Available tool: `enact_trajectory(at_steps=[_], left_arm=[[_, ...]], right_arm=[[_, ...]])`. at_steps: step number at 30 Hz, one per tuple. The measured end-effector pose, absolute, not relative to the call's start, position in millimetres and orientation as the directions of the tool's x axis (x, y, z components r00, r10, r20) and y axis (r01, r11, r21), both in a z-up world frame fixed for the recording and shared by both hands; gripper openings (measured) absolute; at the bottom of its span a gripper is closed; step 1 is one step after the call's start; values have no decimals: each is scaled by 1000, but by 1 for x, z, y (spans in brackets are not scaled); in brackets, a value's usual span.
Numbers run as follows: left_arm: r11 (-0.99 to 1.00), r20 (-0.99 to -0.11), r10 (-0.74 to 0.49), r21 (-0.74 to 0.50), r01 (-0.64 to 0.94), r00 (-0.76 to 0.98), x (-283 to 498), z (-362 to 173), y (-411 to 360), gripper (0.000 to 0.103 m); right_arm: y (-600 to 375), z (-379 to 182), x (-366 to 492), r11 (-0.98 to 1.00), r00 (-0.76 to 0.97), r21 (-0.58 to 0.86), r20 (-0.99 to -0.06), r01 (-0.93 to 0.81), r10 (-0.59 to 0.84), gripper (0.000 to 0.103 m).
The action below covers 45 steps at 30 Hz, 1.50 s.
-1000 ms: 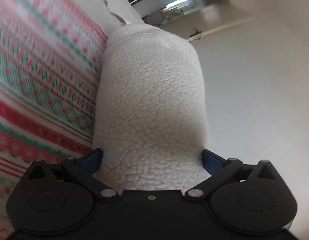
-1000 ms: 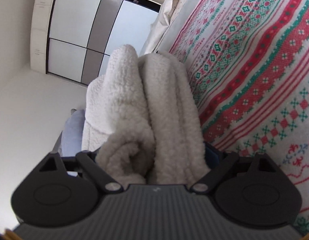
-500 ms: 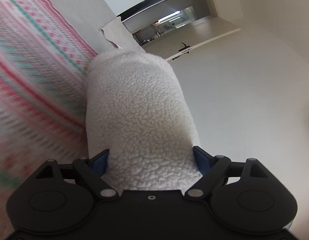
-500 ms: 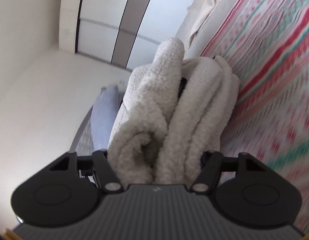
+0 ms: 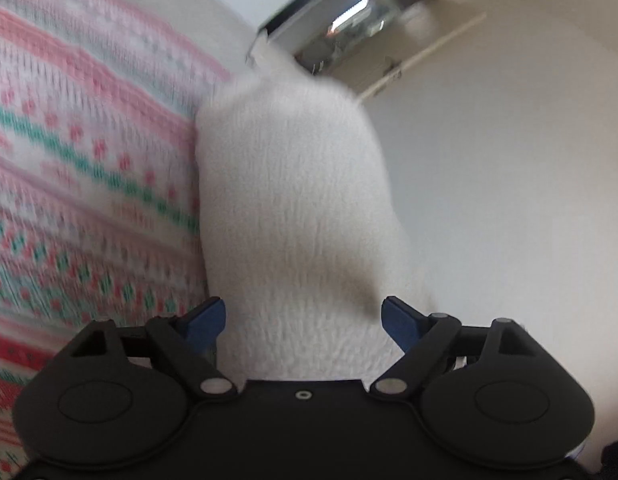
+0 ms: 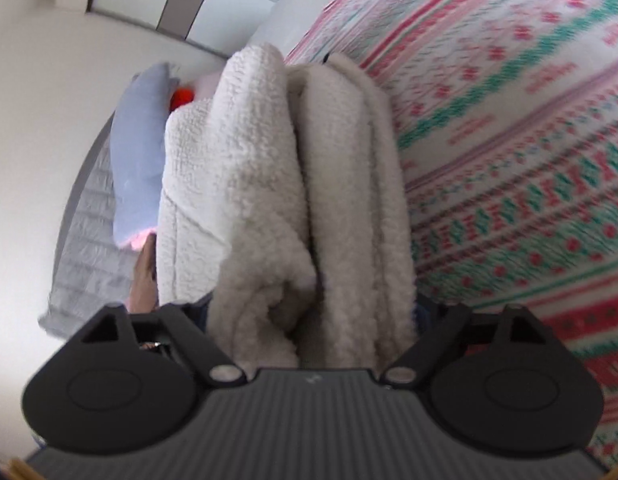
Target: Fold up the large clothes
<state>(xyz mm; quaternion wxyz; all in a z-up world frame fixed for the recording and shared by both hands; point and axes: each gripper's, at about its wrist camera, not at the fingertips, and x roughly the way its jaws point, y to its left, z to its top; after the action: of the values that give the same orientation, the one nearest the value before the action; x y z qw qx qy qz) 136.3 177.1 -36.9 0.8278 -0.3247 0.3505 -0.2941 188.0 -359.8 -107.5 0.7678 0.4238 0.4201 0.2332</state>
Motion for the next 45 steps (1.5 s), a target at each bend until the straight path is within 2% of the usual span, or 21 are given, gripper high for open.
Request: enact_trajectory(at_steps=[5, 8, 10, 13, 15, 16, 17, 18, 19, 20, 22, 24, 25, 26, 28, 31, 33, 35, 42, 45], left_arm=[[677, -289, -632, -657, 331, 719, 148, 1, 181, 85], [753, -284, -566, -560, 345, 774, 165, 11, 163, 83], [750, -272, -572, -556, 359, 774, 175, 10, 154, 83], [751, -259, -583, -534, 389, 770, 183, 12, 137, 83], [773, -264, -572, -490, 403, 777, 195, 13, 127, 80], [782, -266, -570, -468, 412, 778, 199, 13, 122, 71], [790, -269, -567, -445, 421, 779, 205, 14, 118, 65], [798, -279, -566, -424, 429, 776, 211, 14, 115, 52], [799, -284, -571, -407, 442, 770, 215, 17, 112, 44], [798, -284, -577, -393, 456, 766, 218, 18, 110, 41], [798, -281, -590, -348, 493, 757, 226, 23, 101, 38], [800, -276, -596, -288, 527, 754, 228, 27, 89, 38], [807, -284, -589, -256, 532, 757, 233, 26, 82, 38], [817, -301, -576, -230, 528, 760, 240, 23, 74, 38], [841, -363, -540, -205, 500, 759, 257, 11, 59, 38], [851, -463, -524, -250, 461, 715, 281, -18, 48, 38], [857, -500, -514, -265, 442, 697, 284, -28, 46, 38], [859, -486, -510, -255, 443, 709, 276, -23, 49, 38], [874, -469, -482, -196, 445, 740, 251, 1, 49, 38], [879, -455, -467, -140, 457, 758, 236, 6, 41, 38]], right_arm=[[-394, -72, 167, 529, 667, 847, -368, -46, 648, 93], [-397, -48, 189, 521, 716, 849, -310, -88, 625, 93], [-390, -39, 212, 505, 711, 855, -281, -119, 644, 93], [-370, -40, 257, 499, 689, 860, -294, -113, 662, 89], [-362, -45, 284, 515, 673, 853, -332, -85, 661, 80], [-356, -47, 300, 523, 662, 849, -349, -77, 663, 68], [-349, -48, 307, 528, 649, 846, -360, -77, 671, 53], [-345, -49, 313, 524, 636, 847, -360, -82, 682, 44], [-338, -50, 318, 520, 624, 849, -357, -93, 695, 28], [-330, -48, 320, 531, 622, 839, -354, -118, 698, 21], [-319, -32, 311, 574, 658, 787, -312, -225, 685, 18], [-325, -18, 291, 545, 698, 756, -167, -363, 697, 18], [-333, -15, 283, 541, 718, 742, -118, -395, 686, 17], [-342, -18, 281, 536, 731, 751, -106, -385, 674, 17], [-357, -33, 286, 557, 761, 780, -168, -286, 626, 17], [-371, -67, 293, 601, 762, 787, -303, -138, 573, 17], [-373, -87, 297, 611, 733, 788, -370, -79, 571, 21], [-376, -86, 289, 602, 743, 795, -360, -72, 564, 39], [-350, -20, 249, 743, 805, 640, -328, -196, 494, 40], [-318, -1, 228, 800, 789, 536, -354, -268, 502, 40]])
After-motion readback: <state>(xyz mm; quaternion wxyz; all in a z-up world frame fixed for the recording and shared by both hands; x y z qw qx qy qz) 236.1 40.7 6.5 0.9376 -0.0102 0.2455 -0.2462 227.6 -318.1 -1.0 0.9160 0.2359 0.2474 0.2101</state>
